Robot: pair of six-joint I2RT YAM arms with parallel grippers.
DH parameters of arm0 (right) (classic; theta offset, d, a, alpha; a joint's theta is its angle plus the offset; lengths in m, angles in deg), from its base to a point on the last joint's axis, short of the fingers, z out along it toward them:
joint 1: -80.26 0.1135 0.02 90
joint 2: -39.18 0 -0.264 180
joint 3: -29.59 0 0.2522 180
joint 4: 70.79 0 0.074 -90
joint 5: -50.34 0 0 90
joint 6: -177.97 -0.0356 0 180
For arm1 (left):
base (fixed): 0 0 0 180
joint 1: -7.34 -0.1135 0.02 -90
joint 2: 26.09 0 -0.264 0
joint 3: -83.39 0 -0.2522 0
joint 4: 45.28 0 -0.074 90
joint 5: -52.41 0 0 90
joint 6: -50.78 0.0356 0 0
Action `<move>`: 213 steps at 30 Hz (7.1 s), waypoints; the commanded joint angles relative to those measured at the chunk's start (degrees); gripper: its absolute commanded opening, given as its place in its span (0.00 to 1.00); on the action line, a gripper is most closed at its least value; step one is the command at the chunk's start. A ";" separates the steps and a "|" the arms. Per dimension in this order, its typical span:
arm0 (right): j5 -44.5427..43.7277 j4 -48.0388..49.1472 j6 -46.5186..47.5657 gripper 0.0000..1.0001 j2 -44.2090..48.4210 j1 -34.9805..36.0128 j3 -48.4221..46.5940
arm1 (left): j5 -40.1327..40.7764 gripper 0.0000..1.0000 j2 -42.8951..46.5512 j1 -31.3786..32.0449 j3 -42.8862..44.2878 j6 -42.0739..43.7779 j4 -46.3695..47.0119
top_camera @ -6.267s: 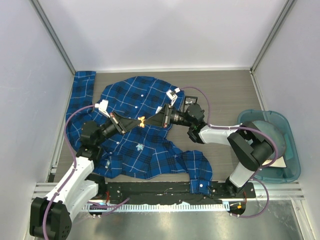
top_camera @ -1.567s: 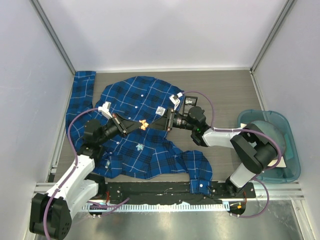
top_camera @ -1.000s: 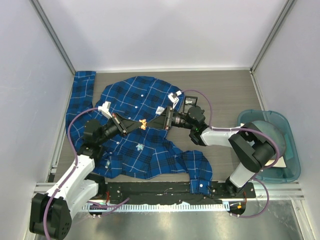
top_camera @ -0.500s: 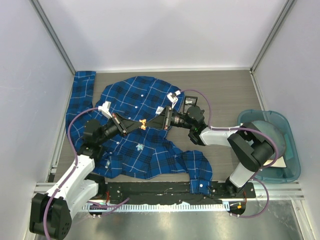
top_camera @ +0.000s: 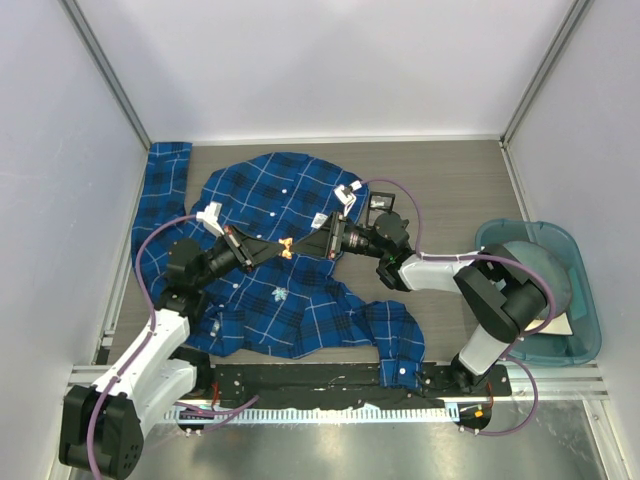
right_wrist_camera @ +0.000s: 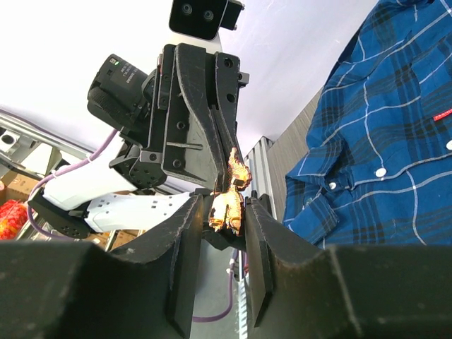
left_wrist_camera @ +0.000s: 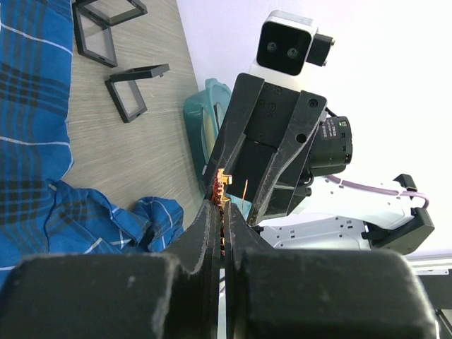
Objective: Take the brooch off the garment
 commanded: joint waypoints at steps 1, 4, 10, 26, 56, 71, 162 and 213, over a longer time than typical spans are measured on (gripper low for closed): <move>0.35 4.59 -0.15 0.36 -0.41 0.40 -0.04 | -1.25 0.00 -0.25 -0.01 1.07 -0.34 3.61; 0.61 4.50 0.38 0.36 -0.32 0.40 0.23 | -1.34 0.00 -0.25 0.08 1.07 -0.25 3.79; 1.31 4.85 0.91 0.35 -0.06 0.31 0.93 | -1.86 0.00 -1.04 0.08 0.81 0.01 4.49; 1.76 4.33 1.44 0.32 0.47 -0.39 0.93 | -3.27 0.00 -2.62 0.08 1.07 0.28 5.28; -3.34 -4.37 5.30 0.24 1.79 0.49 0.58 | -2.57 0.00 1.42 0.08 3.80 5.11 -1.84; -10.98 -10.61 10.31 0.32 6.62 2.60 2.51 | -0.90 0.00 2.65 0.08 4.85 6.43 -5.17; -6.42 -12.99 8.91 0.36 9.53 1.72 -0.39 | -2.83 0.00 2.74 0.08 5.56 7.13 -6.23; -79.18 -103.77 59.53 0.01 -10.40 -0.48 -47.75 | 12.02 0.86 0.19 0.69 20.50 23.22 -44.11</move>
